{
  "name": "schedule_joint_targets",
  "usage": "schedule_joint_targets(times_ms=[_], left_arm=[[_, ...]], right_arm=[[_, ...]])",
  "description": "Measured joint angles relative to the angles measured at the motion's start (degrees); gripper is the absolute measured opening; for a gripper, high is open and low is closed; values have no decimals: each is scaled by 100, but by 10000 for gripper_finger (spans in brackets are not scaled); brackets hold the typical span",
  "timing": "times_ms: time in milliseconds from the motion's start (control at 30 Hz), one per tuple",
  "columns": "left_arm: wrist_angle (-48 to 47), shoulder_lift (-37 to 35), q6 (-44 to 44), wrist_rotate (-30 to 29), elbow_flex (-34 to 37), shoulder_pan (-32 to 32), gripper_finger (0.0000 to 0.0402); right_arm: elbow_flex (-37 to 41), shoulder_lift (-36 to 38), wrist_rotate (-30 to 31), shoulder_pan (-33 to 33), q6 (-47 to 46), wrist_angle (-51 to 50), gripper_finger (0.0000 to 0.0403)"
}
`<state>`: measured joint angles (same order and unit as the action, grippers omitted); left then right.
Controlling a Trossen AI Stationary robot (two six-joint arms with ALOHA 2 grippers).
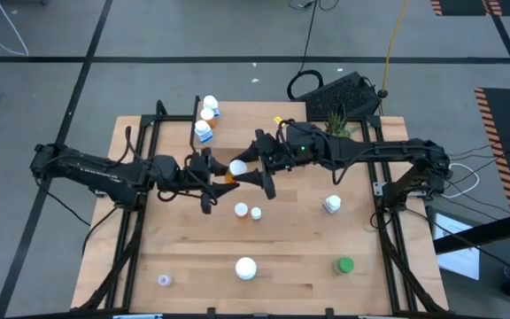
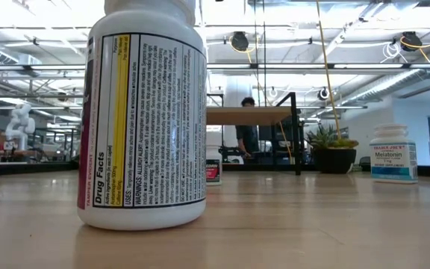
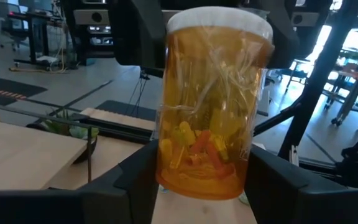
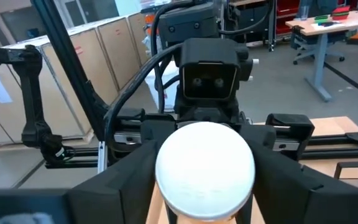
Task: Pick and place medicine bottles onto shelf by color
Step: Put the bottom left orange pill bottle on the shelf
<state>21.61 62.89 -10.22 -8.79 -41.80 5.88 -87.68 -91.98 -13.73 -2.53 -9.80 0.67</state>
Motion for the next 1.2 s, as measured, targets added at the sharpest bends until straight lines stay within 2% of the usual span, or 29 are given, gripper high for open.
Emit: schedule_joint_targets(times_ms=[167,367,467,633,833,1033,1200], left_arm=[[0,0,-47,-52,0,-8,208],[-293,-60,-646,-787,0,-5,210],[-852,-194,-766,-877,-4,-21,210],[-1934,-408,-1754,-1268,4,-160,210],[-3120,-735,-2640,-1295,7,-428,210],[-4149,-1075,-3012,-1126,2,-457,210],[-5047,-1165,-3542,-1119,2,-425,209]], right_arm=[[0,0,-16,-85,-2,-2,205],[0,-8,-58,-309,-242,-45,209],[7,-20,-312,-472,-480,-81,209],[2,11,-500,-583,-443,-67,209],[-59,4,-567,-884,-302,-114,210],[-736,-142,-585,-1544,195,-654,210],[-1522,-926,-450,-2315,881,-1396,210]])
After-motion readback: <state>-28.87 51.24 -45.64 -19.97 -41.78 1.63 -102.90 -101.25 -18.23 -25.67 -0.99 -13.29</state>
